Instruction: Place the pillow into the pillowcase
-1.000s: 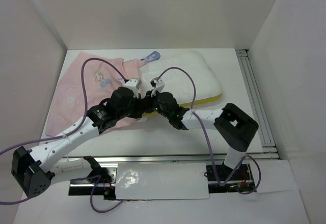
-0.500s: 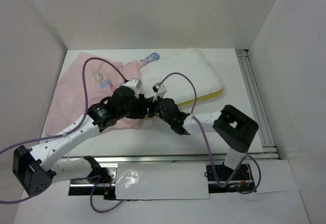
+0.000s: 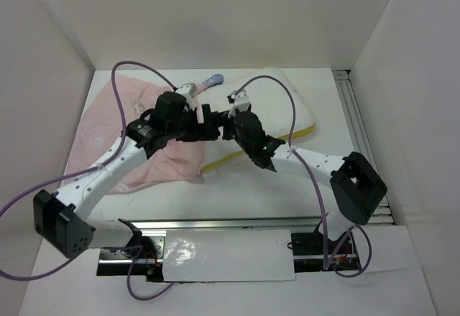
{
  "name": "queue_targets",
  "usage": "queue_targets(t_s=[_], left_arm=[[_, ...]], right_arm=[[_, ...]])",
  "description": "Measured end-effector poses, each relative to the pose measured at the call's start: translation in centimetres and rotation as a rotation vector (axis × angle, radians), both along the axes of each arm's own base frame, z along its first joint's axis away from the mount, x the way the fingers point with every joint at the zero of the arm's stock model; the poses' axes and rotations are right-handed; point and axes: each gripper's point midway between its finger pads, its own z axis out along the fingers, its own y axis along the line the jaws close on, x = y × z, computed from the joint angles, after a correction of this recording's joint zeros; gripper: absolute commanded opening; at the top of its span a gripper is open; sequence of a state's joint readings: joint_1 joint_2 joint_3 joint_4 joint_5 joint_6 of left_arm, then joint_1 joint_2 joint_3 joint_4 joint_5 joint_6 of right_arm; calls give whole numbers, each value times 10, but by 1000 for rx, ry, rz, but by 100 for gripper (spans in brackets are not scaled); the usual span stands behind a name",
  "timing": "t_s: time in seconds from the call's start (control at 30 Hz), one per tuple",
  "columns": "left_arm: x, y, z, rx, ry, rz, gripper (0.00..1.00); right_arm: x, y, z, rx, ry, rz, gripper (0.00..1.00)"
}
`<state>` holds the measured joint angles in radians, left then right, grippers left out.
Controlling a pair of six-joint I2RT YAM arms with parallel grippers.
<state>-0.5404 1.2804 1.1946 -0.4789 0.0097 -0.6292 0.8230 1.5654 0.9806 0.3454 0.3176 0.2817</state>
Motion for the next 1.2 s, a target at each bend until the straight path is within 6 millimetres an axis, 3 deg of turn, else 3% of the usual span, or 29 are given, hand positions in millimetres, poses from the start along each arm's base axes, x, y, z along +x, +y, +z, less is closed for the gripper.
queue_targets(t_s=[0.1, 0.13, 0.23, 0.37, 0.43, 0.5, 0.57, 0.63, 0.83, 0.97, 1.2], left_arm=[[33, -12, 2, -9, 5, 2, 94], [44, -14, 1, -3, 7, 5, 94], [79, -12, -8, 29, 8, 48, 94], [128, 62, -59, 192, 78, 279, 93], [140, 95, -91, 263, 142, 370, 93], [141, 111, -120, 310, 209, 403, 89], [142, 109, -138, 331, 250, 394, 88], [147, 102, -143, 340, 251, 376, 86], [153, 82, -140, 354, 207, 273, 83], [157, 60, -142, 358, 162, 171, 83], [157, 6, -130, 403, 62, 14, 83]], right_arm=[[29, -17, 1, -59, -3, 3, 94], [47, -27, 0, -75, 1, -13, 95], [84, -44, -9, -119, 24, -16, 95], [139, -106, -25, -141, 64, -91, 95], [155, -137, -33, -154, 75, -160, 97], [160, -162, -50, -172, 103, -215, 97], [158, -171, -69, -186, 140, -228, 95], [154, -173, -89, -195, 179, -225, 94], [139, -174, -104, -149, 188, -227, 91], [103, -185, -105, -106, 223, -272, 90], [21, -195, -103, -109, 296, -327, 90]])
